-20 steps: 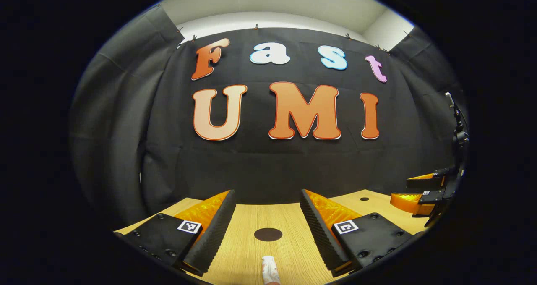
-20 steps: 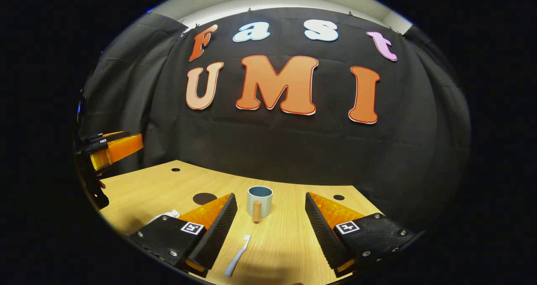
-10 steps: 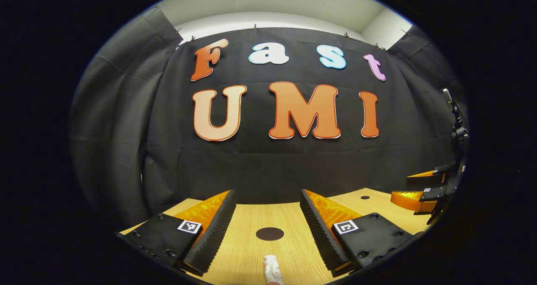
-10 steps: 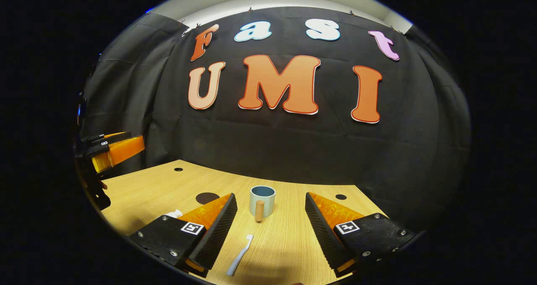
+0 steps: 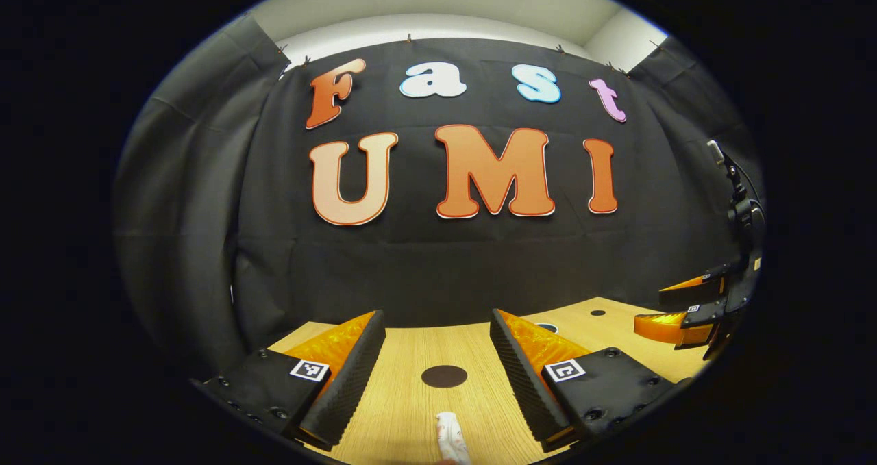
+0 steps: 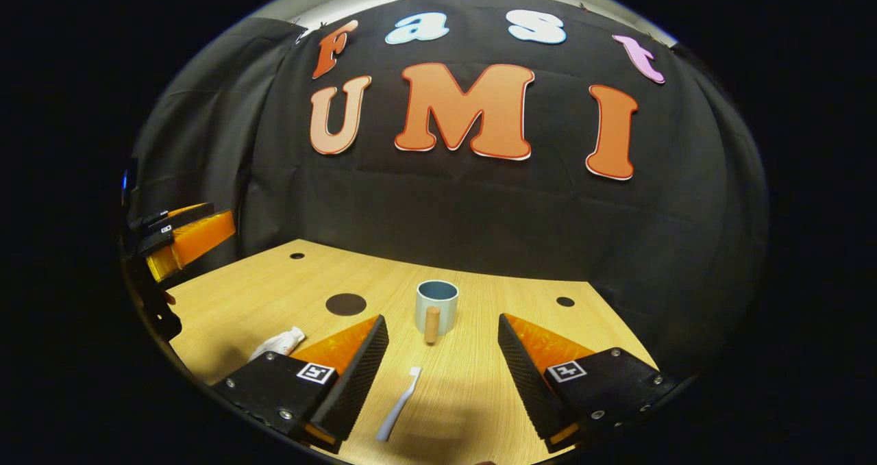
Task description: Put the toothbrush and toothpaste on the desktop into the cup, then pick up the cup and place it on the coaster on the desktop.
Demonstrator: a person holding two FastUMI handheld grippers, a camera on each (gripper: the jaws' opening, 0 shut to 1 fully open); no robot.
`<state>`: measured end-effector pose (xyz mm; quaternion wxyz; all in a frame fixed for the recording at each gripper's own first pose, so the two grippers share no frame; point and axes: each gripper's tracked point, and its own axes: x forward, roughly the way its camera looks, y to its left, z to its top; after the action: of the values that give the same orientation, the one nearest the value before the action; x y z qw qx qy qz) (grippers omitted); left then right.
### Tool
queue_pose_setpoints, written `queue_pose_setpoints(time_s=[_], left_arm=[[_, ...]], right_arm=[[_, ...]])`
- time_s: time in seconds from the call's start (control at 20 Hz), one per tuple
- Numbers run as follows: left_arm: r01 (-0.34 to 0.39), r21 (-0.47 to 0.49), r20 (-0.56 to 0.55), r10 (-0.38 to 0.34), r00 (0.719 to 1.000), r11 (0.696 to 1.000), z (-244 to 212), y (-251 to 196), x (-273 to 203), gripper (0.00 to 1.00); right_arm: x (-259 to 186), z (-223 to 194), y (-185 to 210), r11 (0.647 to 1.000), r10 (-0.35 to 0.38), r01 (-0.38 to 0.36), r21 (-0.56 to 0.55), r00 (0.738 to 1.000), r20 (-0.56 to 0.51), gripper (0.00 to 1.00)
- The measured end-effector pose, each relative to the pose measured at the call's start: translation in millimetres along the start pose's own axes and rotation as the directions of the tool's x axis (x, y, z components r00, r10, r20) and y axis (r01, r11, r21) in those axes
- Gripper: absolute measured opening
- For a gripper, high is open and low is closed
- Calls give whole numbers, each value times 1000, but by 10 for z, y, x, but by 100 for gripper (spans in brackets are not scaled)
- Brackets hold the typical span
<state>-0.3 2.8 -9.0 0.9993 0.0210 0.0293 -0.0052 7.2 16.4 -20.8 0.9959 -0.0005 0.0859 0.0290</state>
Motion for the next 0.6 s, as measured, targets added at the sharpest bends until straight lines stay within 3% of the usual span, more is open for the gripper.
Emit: queue_pose_setpoints(time_s=[0.35,0.6], left_arm=[[43,-13,-146,-45,988,999,-383,-113,110,99],[35,-12,-325,-37,945,999,-897,-95,169,99]], right_arm=[[215,-479,147,998,43,-31,58,975,-220,92],[309,-864,206,998,48,-30,56,939,-341,86]])
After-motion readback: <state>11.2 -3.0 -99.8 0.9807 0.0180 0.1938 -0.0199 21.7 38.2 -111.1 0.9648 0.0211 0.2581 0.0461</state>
